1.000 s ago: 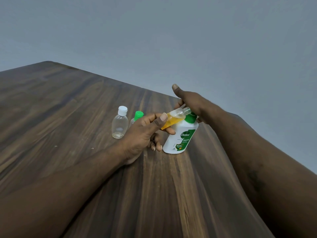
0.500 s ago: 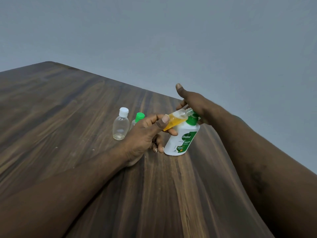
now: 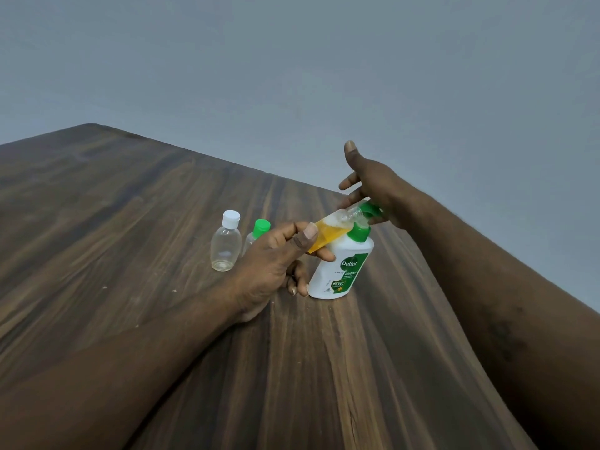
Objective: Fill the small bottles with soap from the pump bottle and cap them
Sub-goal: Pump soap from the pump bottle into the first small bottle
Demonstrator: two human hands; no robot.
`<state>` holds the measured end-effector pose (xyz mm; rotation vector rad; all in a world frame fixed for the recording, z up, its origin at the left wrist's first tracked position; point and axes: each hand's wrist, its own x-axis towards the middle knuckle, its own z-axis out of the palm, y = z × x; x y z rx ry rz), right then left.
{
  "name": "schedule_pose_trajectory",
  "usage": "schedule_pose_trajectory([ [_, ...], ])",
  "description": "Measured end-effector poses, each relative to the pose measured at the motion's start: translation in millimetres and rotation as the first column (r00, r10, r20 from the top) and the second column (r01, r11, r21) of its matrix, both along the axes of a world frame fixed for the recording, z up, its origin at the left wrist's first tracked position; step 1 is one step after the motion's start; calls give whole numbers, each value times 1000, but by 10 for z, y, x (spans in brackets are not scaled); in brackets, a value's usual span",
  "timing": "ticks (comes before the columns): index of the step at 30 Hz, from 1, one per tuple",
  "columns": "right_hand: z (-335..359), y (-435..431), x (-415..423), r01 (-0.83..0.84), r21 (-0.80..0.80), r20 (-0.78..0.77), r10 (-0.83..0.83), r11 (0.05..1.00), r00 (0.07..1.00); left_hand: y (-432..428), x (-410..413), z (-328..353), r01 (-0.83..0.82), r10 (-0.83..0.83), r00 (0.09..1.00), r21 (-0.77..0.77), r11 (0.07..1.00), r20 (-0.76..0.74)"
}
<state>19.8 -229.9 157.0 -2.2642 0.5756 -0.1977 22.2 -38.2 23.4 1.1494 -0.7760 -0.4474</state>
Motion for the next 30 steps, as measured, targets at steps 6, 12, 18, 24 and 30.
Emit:
schedule_pose_trajectory([
  [6,-215,3,45,1,-61,-82,-6,998,997,1,8,3,-9,9,1000,-4,1000,-17],
  [12,-274,-2,76,-21,-129,-85,10,991,996,7,20,-31,-17,17,1000,15,1000,-17],
  [18,-198,10,35,3,-92,-50,-8,996,999,-1,17,-24,-10,10,1000,1,1000,-18],
  [24,-28,-18,45,8,-77,-24,-10,997,1000,-8,11,-9,-7,7,1000,-10,1000,-3],
  [30,-252,-3,70,0,-82,-106,-8,997,994,5,15,-19,-13,13,1000,5,1000,-23],
])
